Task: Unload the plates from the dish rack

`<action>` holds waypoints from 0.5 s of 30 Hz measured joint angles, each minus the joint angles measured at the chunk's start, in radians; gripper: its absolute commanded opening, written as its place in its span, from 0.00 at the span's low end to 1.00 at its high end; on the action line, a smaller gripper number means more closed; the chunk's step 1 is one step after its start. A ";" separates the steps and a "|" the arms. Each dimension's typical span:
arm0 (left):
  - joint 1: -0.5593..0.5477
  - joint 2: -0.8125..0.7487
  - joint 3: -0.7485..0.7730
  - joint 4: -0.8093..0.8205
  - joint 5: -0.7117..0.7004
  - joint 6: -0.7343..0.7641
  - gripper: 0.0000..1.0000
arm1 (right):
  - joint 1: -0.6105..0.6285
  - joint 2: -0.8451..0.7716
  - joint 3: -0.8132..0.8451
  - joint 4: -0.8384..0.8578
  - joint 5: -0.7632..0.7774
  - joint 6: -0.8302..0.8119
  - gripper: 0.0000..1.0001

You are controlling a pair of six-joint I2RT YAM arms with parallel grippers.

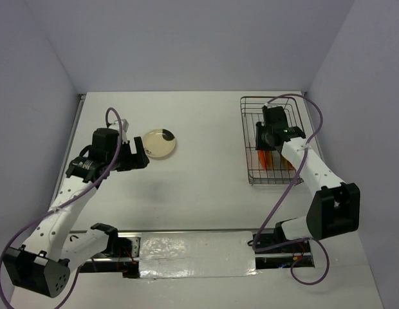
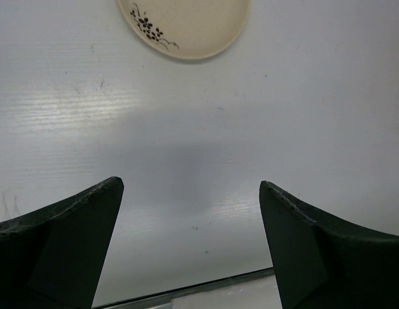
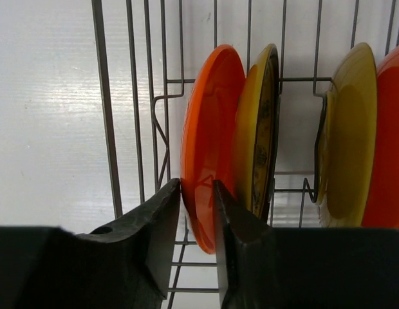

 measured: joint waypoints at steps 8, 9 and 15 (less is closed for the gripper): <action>0.000 0.032 -0.045 0.002 0.036 0.028 1.00 | -0.026 0.033 0.001 0.018 -0.098 -0.030 0.01; 0.000 0.032 -0.045 0.005 0.038 0.028 0.99 | -0.027 0.033 0.001 0.018 -0.110 -0.028 0.00; 0.000 0.032 -0.045 0.009 0.043 0.028 1.00 | -0.030 0.032 0.035 -0.033 -0.142 -0.027 0.00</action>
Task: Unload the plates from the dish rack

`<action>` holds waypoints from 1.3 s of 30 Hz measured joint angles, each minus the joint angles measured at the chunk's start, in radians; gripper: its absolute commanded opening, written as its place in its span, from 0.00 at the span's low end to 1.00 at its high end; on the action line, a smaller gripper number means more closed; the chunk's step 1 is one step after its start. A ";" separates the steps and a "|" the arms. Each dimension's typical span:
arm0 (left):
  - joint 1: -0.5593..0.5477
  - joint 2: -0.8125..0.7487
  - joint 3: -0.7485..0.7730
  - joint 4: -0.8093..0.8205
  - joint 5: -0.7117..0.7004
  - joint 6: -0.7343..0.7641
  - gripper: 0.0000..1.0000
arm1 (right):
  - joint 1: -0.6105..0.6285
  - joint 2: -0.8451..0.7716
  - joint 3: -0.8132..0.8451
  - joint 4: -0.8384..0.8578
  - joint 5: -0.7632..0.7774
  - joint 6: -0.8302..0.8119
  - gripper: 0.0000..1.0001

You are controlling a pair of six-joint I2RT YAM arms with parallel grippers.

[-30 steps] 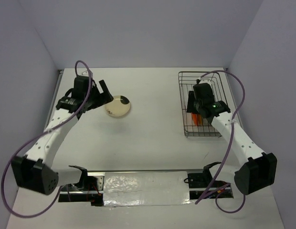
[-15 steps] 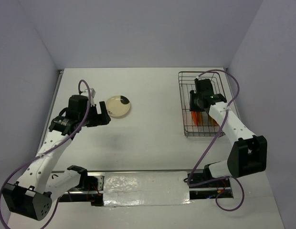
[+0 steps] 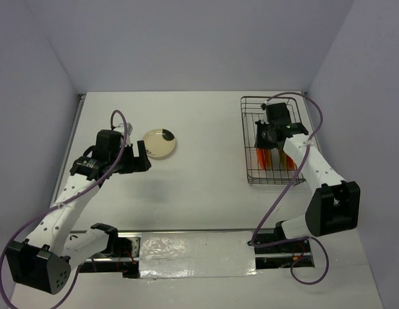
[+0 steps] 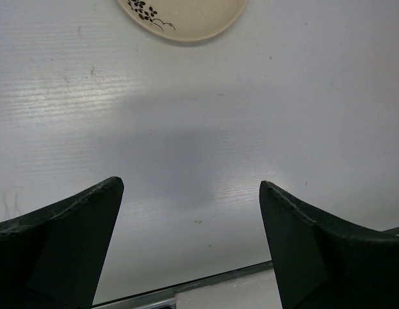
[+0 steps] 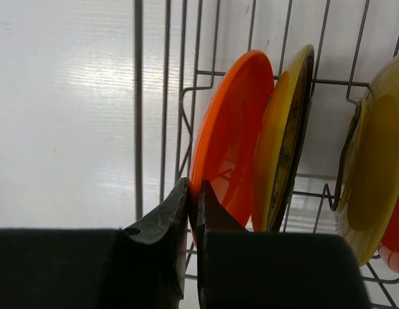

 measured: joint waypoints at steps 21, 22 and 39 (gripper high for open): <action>0.003 -0.092 -0.015 -0.002 -0.148 -0.047 1.00 | 0.444 0.012 0.531 -0.171 0.002 -0.135 0.00; 0.005 -0.105 -0.015 -0.008 -0.175 -0.057 0.99 | 0.479 0.064 0.541 -0.171 0.035 -0.142 0.01; 0.051 -0.175 -0.015 -0.031 -0.326 -0.109 0.99 | 0.575 0.594 0.563 -0.062 0.309 -0.089 0.51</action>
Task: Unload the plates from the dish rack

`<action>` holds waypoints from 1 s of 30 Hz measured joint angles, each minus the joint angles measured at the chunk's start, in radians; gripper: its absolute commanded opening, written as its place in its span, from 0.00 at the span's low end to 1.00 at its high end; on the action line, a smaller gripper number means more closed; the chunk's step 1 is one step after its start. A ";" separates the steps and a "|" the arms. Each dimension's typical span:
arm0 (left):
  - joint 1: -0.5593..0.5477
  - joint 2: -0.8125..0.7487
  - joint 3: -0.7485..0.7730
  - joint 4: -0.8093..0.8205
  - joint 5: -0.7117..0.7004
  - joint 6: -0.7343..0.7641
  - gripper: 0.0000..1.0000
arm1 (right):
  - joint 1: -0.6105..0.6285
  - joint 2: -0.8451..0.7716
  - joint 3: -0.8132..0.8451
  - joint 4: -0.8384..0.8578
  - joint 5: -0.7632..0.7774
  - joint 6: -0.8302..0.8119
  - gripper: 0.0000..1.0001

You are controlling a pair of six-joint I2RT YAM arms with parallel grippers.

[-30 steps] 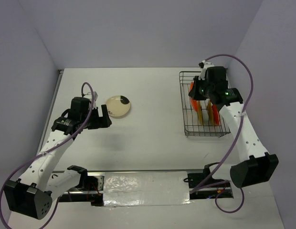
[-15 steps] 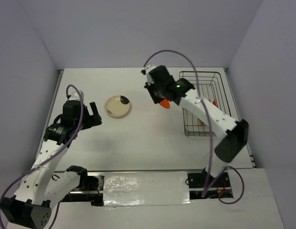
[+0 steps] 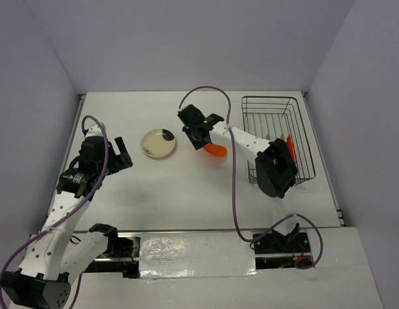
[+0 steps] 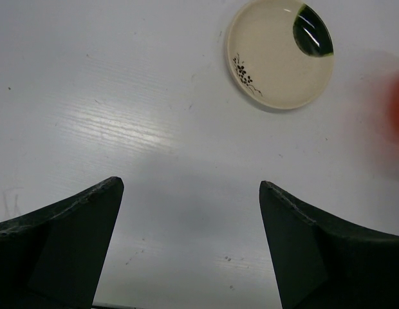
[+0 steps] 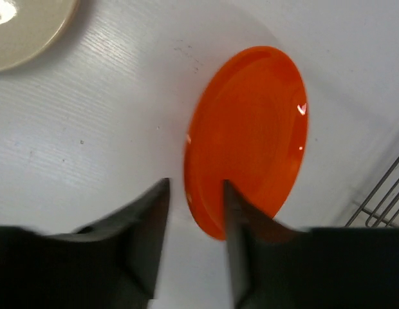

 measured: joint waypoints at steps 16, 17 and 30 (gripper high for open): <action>0.000 -0.013 -0.008 0.003 0.013 0.001 0.99 | -0.180 -0.562 -0.311 0.046 -0.013 0.186 0.90; 0.000 -0.015 -0.011 0.003 0.013 0.001 1.00 | -0.240 -0.634 -0.356 0.059 -0.020 0.196 0.83; -0.028 0.000 -0.022 0.006 0.045 0.003 0.99 | -0.605 -0.802 -0.589 0.035 -0.166 0.191 0.60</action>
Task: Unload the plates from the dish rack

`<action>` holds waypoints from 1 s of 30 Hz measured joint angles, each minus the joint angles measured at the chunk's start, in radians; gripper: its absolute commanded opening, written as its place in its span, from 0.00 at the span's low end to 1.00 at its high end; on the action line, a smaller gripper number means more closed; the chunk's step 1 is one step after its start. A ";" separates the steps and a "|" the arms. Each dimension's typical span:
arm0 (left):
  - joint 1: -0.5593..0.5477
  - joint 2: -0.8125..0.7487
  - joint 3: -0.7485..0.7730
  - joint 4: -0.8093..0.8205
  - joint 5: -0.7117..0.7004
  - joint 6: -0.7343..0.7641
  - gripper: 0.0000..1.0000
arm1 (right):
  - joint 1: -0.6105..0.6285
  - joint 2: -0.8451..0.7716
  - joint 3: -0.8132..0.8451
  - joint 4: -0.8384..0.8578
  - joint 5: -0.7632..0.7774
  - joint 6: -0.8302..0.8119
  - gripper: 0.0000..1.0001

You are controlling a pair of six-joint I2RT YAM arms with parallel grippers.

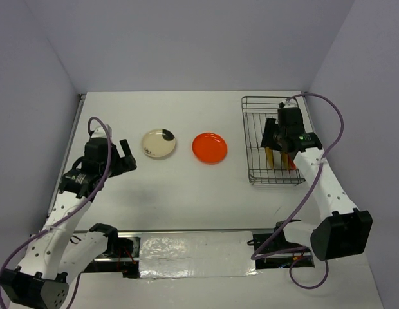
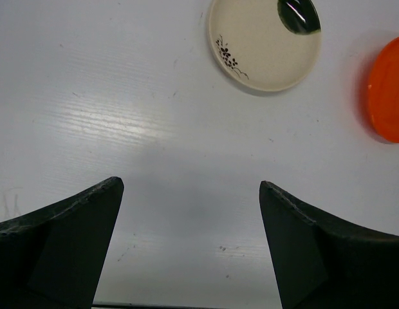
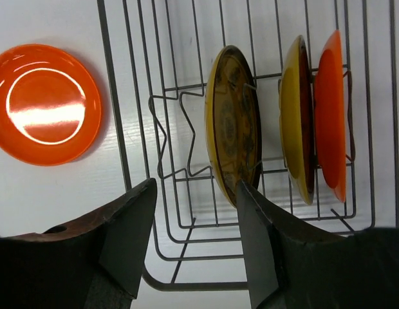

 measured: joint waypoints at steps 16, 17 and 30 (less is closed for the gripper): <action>-0.045 0.002 -0.001 0.000 0.000 0.000 0.99 | -0.063 0.154 -0.086 0.053 -0.075 -0.074 0.26; -0.046 0.004 0.000 0.000 0.000 0.000 0.99 | -0.063 0.155 -0.091 0.056 -0.077 -0.082 0.25; -0.050 0.011 -0.001 0.000 -0.001 0.000 1.00 | -0.063 0.106 -0.021 0.040 -0.129 -0.122 0.00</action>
